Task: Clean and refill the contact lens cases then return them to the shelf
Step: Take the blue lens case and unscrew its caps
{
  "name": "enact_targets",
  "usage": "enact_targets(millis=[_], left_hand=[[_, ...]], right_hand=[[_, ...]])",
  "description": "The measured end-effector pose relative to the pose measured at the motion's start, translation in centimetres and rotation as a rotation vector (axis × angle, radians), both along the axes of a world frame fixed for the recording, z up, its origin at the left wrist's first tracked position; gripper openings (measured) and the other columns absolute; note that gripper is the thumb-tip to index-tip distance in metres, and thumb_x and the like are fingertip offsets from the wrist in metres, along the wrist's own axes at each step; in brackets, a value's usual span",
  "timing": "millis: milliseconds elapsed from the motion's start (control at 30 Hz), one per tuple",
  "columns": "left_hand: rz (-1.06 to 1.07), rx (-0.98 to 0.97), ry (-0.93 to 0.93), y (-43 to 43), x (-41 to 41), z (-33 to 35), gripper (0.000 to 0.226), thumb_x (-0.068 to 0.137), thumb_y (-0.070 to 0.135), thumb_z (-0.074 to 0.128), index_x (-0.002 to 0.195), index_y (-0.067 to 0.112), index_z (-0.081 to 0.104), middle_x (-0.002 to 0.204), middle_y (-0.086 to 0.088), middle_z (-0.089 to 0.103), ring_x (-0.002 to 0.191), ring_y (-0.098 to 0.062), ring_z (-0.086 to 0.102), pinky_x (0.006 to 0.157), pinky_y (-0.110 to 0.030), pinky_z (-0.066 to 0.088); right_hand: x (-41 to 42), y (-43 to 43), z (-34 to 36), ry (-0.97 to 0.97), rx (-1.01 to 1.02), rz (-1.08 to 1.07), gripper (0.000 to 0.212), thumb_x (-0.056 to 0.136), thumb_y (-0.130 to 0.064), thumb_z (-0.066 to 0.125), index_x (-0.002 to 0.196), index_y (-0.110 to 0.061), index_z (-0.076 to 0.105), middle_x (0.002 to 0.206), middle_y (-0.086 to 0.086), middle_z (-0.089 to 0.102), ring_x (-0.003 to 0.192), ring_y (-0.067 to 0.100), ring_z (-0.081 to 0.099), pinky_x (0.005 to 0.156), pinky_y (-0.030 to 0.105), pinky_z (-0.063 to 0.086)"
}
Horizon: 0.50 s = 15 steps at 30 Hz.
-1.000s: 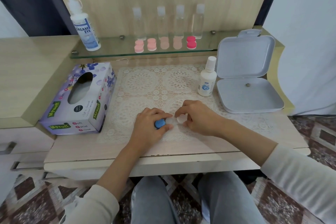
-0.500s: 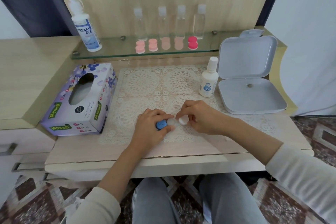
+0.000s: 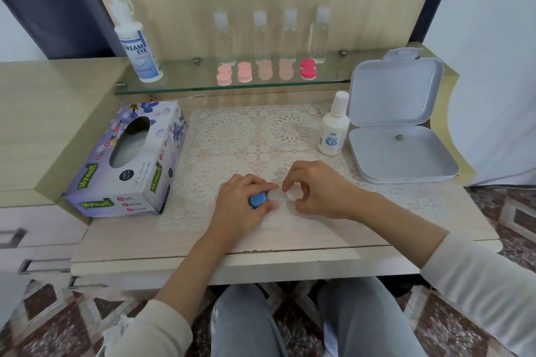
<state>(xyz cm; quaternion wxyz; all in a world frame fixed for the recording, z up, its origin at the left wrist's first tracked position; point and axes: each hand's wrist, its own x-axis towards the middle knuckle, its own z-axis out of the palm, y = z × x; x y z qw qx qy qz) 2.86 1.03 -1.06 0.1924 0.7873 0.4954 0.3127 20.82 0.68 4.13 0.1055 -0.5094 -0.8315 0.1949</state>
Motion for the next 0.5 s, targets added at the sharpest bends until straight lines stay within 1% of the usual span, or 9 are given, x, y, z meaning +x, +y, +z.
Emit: enact_targets(millis=[67,100,133,233,300,367,433,500], left_hand=[[0.001,-0.004,0.001,0.0,0.0,0.0,0.054,0.066,0.059,0.047,0.1,0.025,0.071,0.089,0.018,0.056,0.088,-0.01,0.048,0.079,-0.021,0.029],[0.001,-0.004,0.0,0.0,0.0,0.0,0.054,0.066,0.059,0.047,0.1,0.025,0.071,0.09,0.017,0.057,0.088,-0.01,0.048,0.08,-0.019,0.028],[0.001,-0.004,-0.002,0.0,0.0,0.0,0.054,0.066,0.059,0.047,0.1,0.025,0.071,0.09,0.017,0.057,0.088,-0.011,0.048,0.08,-0.016,0.027],[0.0,-0.003,-0.004,0.0,0.0,0.0,0.053,0.066,0.059,0.047,0.1,0.026,0.071,0.09,0.019,0.055,0.088,-0.01,0.048,0.081,-0.013,0.026],[0.001,-0.007,-0.007,-0.1,-0.1,0.0,0.053,0.066,0.059,0.047,0.101,0.026,0.07,0.09,0.02,0.054,0.088,-0.008,0.047,0.081,-0.012,0.025],[0.002,-0.01,-0.008,-0.1,-0.1,0.0,0.054,0.067,0.06,0.046,0.101,0.027,0.07,0.091,0.02,0.054,0.088,-0.007,0.046,0.082,-0.012,0.025],[0.001,-0.01,-0.01,-0.1,-0.1,0.0,0.054,0.067,0.06,0.047,0.101,0.026,0.07,0.091,0.02,0.054,0.088,-0.008,0.046,0.081,-0.012,0.026],[0.002,-0.002,-0.012,-0.1,-0.1,0.0,0.053,0.067,0.06,0.047,0.101,0.026,0.07,0.09,0.02,0.054,0.087,-0.008,0.047,0.081,-0.013,0.026]], right_hand=[[0.2,-0.2,0.3,0.029,-0.011,-0.014,0.027,0.07,-0.003,0.065,0.093,-0.015,0.065,0.096,0.003,0.054,0.071,0.007,0.042,0.064,0.023,0.042],[0.4,-0.2,0.6,0.037,-0.01,-0.021,0.026,0.07,-0.002,0.066,0.093,-0.016,0.065,0.096,0.004,0.054,0.073,0.01,0.045,0.068,0.028,0.046],[0.6,-0.1,0.9,0.043,-0.002,-0.031,0.026,0.071,-0.003,0.067,0.094,-0.016,0.066,0.096,0.004,0.054,0.074,0.012,0.047,0.071,0.03,0.047],[1.5,0.2,1.5,0.043,0.036,-0.07,0.027,0.075,-0.009,0.069,0.1,-0.018,0.068,0.091,0.001,0.052,0.071,0.011,0.051,0.071,0.024,0.045],[2.0,0.2,1.6,-0.006,0.038,-0.093,0.029,0.076,-0.013,0.069,0.105,-0.018,0.067,0.087,-0.002,0.052,0.068,0.005,0.048,0.07,0.019,0.04],[2.4,0.1,1.4,-0.045,0.02,-0.121,0.033,0.077,-0.014,0.068,0.11,-0.014,0.064,0.09,-0.002,0.056,0.068,0.003,0.045,0.07,0.018,0.038],[2.6,-0.1,1.0,-0.075,0.016,-0.141,0.03,0.078,-0.017,0.066,0.108,-0.013,0.064,0.097,0.0,0.062,0.071,0.006,0.047,0.071,0.021,0.041],[2.6,-0.2,0.5,-0.114,0.02,-0.139,0.026,0.079,-0.019,0.064,0.104,-0.014,0.066,0.101,0.001,0.062,0.079,0.012,0.049,0.076,0.029,0.046]])
